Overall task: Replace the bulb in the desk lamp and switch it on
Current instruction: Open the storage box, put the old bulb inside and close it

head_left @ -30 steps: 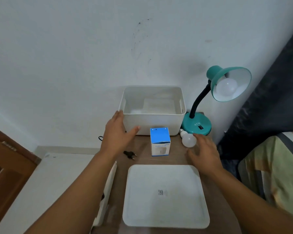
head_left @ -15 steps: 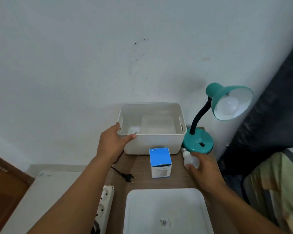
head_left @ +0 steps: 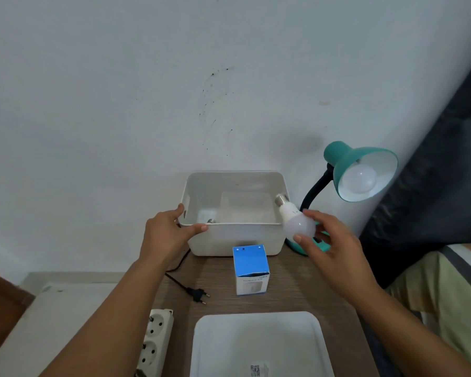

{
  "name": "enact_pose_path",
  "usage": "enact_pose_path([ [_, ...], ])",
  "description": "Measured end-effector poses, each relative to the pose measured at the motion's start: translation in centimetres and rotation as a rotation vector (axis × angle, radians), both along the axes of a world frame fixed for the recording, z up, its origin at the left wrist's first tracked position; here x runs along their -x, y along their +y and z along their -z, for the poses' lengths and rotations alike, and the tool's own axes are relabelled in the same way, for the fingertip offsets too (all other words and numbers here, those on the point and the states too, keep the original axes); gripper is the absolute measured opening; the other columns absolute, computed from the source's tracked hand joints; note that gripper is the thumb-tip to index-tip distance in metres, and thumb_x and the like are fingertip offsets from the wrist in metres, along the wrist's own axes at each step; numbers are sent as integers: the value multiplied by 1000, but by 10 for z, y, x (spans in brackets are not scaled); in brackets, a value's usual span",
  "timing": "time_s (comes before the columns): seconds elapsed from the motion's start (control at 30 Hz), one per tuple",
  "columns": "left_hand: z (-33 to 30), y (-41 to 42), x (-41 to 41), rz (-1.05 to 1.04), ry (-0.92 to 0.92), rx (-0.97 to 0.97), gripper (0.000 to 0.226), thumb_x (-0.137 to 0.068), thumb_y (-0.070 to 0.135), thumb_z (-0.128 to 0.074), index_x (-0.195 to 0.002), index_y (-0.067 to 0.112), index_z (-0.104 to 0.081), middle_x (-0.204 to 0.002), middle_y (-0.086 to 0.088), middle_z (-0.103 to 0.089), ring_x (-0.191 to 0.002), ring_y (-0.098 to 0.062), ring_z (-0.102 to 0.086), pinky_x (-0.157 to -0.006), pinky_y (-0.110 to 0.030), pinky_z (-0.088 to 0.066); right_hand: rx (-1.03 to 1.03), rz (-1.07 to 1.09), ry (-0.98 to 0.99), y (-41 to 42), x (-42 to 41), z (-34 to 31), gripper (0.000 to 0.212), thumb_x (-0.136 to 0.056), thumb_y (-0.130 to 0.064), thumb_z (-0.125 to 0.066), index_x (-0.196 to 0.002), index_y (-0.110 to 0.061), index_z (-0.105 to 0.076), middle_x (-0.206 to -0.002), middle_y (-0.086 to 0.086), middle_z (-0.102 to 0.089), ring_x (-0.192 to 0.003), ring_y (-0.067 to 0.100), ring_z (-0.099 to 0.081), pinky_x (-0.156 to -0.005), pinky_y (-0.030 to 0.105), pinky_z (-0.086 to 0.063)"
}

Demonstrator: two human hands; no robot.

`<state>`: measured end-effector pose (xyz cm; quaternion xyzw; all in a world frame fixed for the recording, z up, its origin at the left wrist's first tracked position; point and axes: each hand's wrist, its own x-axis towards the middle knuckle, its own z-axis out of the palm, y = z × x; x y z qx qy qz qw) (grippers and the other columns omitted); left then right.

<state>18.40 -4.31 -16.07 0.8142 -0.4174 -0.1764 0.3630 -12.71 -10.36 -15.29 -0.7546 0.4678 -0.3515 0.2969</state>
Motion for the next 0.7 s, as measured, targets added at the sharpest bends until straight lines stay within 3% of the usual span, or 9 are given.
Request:
enact_pose_path([
  [0.13, 0, -1, -1, -3, 5, 9, 89, -71, 44, -86, -145, 11, -48, -130, -9, -66, -111, -18, -63, -82, -20, -41, 48, 23, 52, -39, -36, 1, 47, -87, -41, -70, -131, -30, -57, -118, -14, -58, -101, 8, -57, -90, 29, -48],
  [0.27, 3, 0, 1, -5, 34, 29, 88, -72, 41, -86, -146, 12, -47, -129, -6, -67, -96, -7, -57, -76, -15, -40, 23, -18, 213, -69, -60, 3, 51, -88, -46, -66, -135, -27, -55, -127, -4, -62, -109, 17, -56, -91, 36, -48],
  [0.43, 6, 0, 0, -5, 41, 34, 89, -72, 43, -86, -146, 13, -47, -130, -6, -66, -105, -13, -63, -83, -20, -41, 48, 36, 594, -80, -76, 1, 46, -87, -56, -57, -130, -40, -55, -114, -1, -66, -121, 25, -44, -94, 42, -32],
  [0.7, 6, 1, 0, -1, 16, 9, 89, -73, 44, -85, -147, 14, -46, -126, -6, -69, -96, -7, -59, -74, -16, -40, -36, 40, 698, -91, -81, -1, 48, -81, -55, -60, -126, -39, -55, -117, -2, -66, -123, 27, -48, -116, 56, -14],
])
